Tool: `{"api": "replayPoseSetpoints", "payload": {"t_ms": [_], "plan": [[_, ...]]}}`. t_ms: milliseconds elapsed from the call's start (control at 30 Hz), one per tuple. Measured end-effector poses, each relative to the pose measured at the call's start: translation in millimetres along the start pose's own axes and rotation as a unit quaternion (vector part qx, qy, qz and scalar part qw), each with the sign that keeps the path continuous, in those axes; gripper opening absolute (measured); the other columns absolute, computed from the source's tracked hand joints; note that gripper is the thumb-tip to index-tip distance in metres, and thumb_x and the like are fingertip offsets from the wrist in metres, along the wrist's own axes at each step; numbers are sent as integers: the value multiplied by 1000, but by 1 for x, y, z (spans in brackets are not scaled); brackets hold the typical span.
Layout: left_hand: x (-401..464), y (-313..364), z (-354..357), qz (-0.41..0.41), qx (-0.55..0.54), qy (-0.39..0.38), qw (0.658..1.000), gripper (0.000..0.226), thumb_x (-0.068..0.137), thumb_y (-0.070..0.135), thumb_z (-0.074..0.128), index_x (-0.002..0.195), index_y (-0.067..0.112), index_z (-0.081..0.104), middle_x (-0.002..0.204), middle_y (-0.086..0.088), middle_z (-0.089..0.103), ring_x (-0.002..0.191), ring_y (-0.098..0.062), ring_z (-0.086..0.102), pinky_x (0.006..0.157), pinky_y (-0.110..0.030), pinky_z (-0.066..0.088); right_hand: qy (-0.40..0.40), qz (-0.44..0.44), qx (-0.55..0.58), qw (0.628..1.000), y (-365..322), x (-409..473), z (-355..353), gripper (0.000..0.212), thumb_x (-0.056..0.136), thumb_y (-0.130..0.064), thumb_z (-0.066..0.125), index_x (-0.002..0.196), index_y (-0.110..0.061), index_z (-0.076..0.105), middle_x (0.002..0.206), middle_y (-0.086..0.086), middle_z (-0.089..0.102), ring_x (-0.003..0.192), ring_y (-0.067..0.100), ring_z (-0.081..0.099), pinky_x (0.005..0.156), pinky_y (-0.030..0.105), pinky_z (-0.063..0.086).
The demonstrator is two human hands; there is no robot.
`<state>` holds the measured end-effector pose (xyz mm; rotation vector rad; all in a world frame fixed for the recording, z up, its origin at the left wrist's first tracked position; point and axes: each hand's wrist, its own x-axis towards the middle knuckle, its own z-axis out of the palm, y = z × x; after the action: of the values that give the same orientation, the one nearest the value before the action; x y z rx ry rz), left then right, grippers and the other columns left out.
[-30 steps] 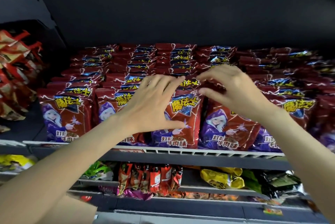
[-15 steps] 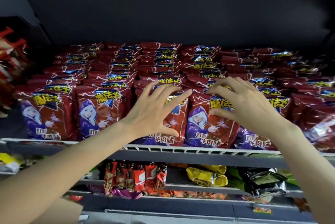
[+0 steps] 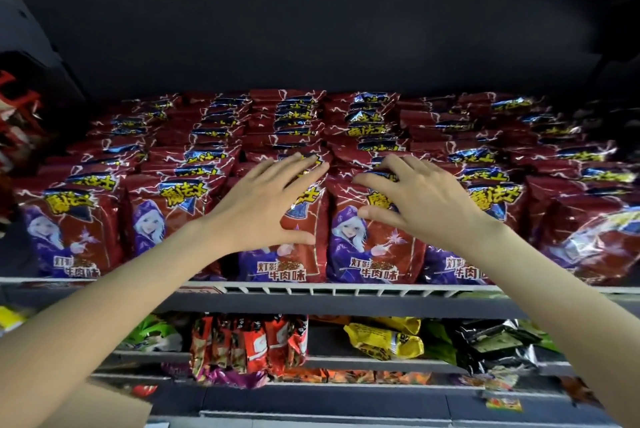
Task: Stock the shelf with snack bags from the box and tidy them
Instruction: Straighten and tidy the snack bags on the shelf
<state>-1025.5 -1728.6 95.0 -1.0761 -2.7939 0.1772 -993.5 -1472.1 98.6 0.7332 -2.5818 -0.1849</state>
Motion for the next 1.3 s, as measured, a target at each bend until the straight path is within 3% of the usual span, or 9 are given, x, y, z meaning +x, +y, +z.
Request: {"api": "replayPoseSetpoints", "payload": {"t_ms": [100, 200, 300, 433, 633, 833, 1000, 1100, 1300], "plan": [[-2, -9, -1, 24, -20, -8, 999, 105, 70, 78, 42, 144, 32, -18, 149, 13, -21, 135, -1, -16, 108, -24, -16, 2, 30, -7, 1000, -5, 0, 5, 61, 90, -65, 26, 118, -21, 58, 97, 10, 60, 82, 25, 60, 64, 34, 52], [-2, -9, -2, 26, -40, 1, 999, 103, 68, 84, 34, 147, 31, -6, 152, 13, -11, 138, -2, -7, 112, -28, -7, -15, 46, 67, 997, -5, 5, 4, 65, 87, -70, 24, 108, -18, 56, 104, 2, 55, 94, 20, 51, 81, 35, 47], [4, -3, -11, -17, -137, 64, 988, 87, 76, 83, 14, 143, 31, 31, 153, 11, 21, 139, -8, 19, 112, -35, 14, -37, 78, 218, 972, 2, 9, -6, 48, 93, -59, 27, 98, -20, 54, 111, -5, 48, 100, 12, 40, 93, 30, 36], [26, 10, -35, -15, -242, 86, 966, 64, 82, 72, 31, 123, 29, 55, 125, 14, 49, 118, -2, 40, 99, -26, 32, -59, 57, 287, 955, 17, 13, -13, 17, 94, -35, 44, 89, -21, 52, 115, -6, 47, 109, 11, 36, 100, 30, 33], [46, 12, -34, 8, -247, 66, 967, 42, 78, 59, 53, 107, 30, 63, 107, 12, 58, 103, -8, 50, 89, -39, 44, 120, -65, -57, 989, 10, 14, 3, 21, 97, -27, 41, 85, -11, 48, 77, 4, 54, 67, 21, 51, 61, 33, 42], [53, 26, -28, 28, -198, 116, 973, 27, 81, 46, 63, 99, 26, 64, 110, 10, 52, 105, -11, 43, 90, -28, 35, 187, -37, -45, 981, 22, 0, 2, 34, 97, -35, 48, 72, -12, 54, 58, -1, 50, 44, 15, 46, 44, 22, 25], [47, 14, -28, 14, -179, 90, 980, 35, 82, 52, 60, 108, 29, 63, 131, 10, 48, 121, -11, 42, 100, -30, 28, 74, -24, 77, 994, 50, -19, -11, 55, 89, -62, 41, 94, -13, 64, 90, 0, 61, 83, 18, 53, 75, 32, 39], [47, 14, -32, 4, -201, 59, 978, 41, 81, 53, 58, 115, 29, 62, 127, 13, 54, 118, -7, 47, 102, -31, 33, 20, 14, 70, 997, 44, -26, -9, 79, 75, -79, 37, 107, -11, 62, 106, 3, 57, 96, 20, 50, 83, 35, 40], [49, 17, -34, -7, -239, 56, 969, 42, 80, 48, 63, 118, 29, 60, 129, 16, 52, 119, -3, 46, 105, -34, 35, -29, 44, 60, 997, 32, -25, -6, 79, 71, -74, 48, 113, -8, 57, 119, 6, 53, 109, 24, 47, 93, 41, 41]]}}
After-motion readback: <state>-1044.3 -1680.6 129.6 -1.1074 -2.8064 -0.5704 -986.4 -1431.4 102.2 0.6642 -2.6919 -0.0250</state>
